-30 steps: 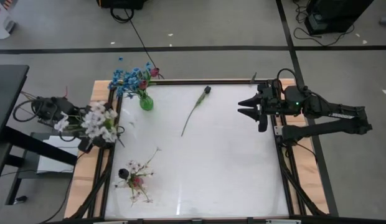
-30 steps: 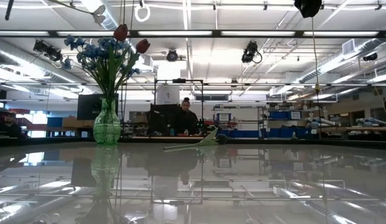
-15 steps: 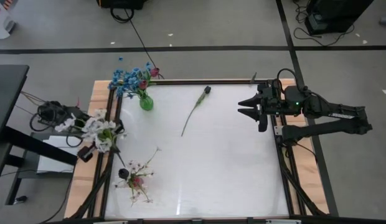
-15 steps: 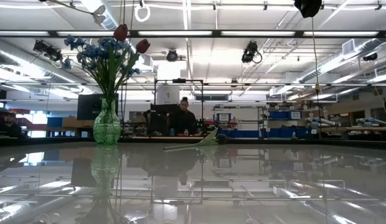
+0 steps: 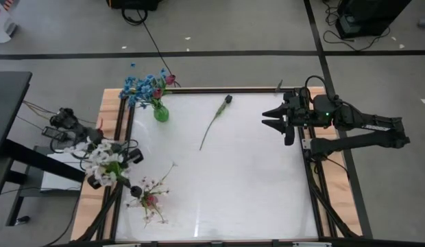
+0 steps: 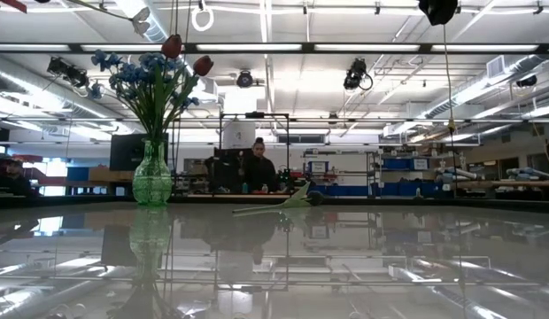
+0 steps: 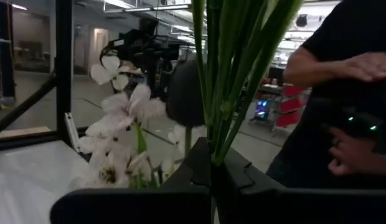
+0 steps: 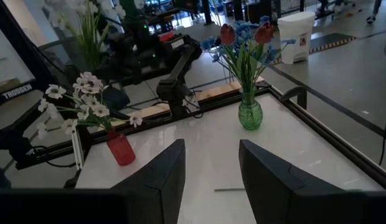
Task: Sort flowers into vase by color
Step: Put the white flower into the red vase
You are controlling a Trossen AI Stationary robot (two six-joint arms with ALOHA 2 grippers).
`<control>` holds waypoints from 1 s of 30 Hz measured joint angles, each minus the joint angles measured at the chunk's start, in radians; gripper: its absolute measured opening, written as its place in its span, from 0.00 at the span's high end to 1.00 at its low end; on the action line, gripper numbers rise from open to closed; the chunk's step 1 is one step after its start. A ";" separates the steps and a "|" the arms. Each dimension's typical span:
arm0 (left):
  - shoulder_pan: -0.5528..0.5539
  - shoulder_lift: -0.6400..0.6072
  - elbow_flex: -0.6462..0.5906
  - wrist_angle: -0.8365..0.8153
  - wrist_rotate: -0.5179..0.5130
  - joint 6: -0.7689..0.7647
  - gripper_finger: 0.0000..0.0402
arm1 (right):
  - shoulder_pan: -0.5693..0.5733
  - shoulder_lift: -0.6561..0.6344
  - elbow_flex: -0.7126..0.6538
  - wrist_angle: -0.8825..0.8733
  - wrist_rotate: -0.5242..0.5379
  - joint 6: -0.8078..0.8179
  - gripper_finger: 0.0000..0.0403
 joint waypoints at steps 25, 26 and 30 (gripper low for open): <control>-0.026 0.001 -0.026 -0.166 -0.032 0.188 0.93 | 0.000 0.000 0.000 0.000 0.000 0.000 0.60; -0.026 0.001 -0.026 -0.174 -0.031 0.196 0.93 | 0.000 0.000 0.000 0.000 0.000 0.000 0.60; -0.026 0.001 -0.026 -0.210 -0.030 0.198 0.92 | 0.000 0.000 0.000 0.000 0.000 0.000 0.60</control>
